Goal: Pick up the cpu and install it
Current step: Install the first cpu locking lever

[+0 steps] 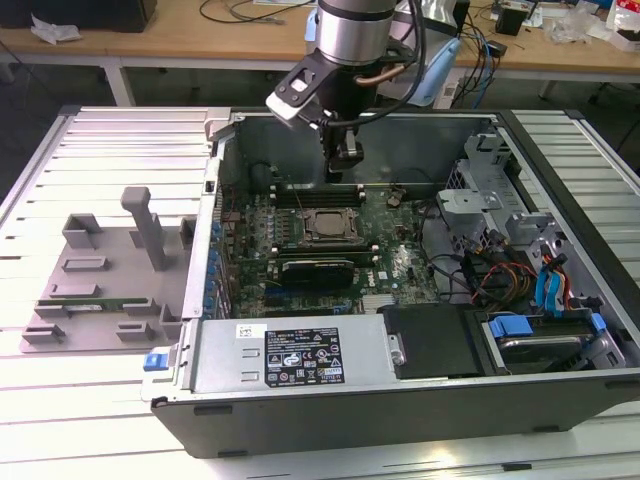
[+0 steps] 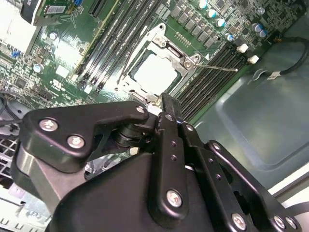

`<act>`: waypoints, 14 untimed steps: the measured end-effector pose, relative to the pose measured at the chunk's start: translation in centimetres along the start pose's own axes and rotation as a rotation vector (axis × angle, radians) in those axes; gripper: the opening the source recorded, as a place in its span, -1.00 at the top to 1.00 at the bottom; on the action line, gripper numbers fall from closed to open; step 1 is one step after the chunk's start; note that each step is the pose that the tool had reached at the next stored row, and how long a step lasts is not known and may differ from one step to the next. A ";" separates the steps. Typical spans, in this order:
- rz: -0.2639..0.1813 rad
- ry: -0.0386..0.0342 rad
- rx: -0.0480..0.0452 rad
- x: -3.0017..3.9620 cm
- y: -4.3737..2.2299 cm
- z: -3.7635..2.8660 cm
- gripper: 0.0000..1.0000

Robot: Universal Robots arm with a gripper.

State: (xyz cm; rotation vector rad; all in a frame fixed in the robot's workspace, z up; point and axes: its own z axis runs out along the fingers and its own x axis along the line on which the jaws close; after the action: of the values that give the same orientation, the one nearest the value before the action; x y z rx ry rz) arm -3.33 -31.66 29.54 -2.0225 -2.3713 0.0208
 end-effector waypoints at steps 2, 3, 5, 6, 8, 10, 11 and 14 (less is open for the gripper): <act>-0.017 -0.0004 0.0002 0.00 0.00 0.00 0.79; -0.022 -0.0006 0.0003 0.00 0.00 0.00 0.79; -0.086 -0.0023 0.0009 0.00 0.00 0.00 0.79; -0.101 -0.0026 0.0010 0.00 0.00 0.00 0.79; -0.131 -0.0034 0.0014 0.00 0.00 0.00 0.79; -0.149 -0.0039 0.0015 0.00 0.00 0.00 0.79; -0.156 -0.0041 0.0016 0.00 0.00 0.00 0.79; -0.184 -0.0049 0.0019 0.00 0.00 0.00 0.79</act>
State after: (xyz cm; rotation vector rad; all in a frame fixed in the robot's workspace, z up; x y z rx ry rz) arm -3.32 -31.66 29.55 -1.7965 -2.5484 0.0244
